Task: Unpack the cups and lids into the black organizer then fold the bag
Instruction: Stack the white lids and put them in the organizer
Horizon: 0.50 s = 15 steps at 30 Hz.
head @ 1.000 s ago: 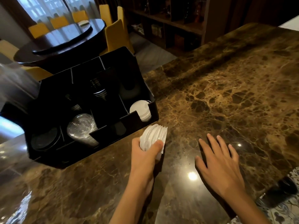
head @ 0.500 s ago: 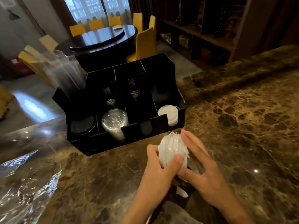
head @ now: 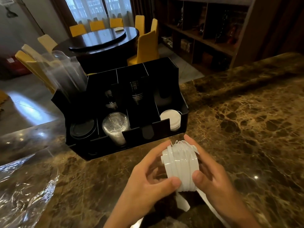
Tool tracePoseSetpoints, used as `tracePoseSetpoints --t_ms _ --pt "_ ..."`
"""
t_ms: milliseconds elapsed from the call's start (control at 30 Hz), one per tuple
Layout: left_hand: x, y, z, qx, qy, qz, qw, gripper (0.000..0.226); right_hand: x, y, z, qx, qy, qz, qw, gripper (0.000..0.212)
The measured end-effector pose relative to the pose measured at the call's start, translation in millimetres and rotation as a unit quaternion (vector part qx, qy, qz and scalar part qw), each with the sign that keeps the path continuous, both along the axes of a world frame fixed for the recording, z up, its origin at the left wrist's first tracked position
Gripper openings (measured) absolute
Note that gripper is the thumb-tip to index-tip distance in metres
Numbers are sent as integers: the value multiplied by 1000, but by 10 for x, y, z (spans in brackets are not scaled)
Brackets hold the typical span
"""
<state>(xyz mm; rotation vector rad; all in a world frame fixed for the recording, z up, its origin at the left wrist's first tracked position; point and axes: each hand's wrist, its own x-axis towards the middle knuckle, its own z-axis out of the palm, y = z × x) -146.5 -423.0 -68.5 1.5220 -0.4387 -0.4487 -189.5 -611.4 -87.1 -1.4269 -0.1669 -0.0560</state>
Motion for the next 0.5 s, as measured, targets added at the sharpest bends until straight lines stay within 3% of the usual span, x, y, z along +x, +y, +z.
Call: tracePoseSetpoints --t_ms 267,367,500 --pt "19 -41 36 15 88 -26 996 56 -12 -100 -42 -71 -6 49 996 73" --pt "19 -32 9 14 54 -19 998 63 2 -70 -29 -30 14 35 999 67" --pt "3 -55 -51 49 -23 1 999 78 39 -25 -21 -44 24 -2 999 63"
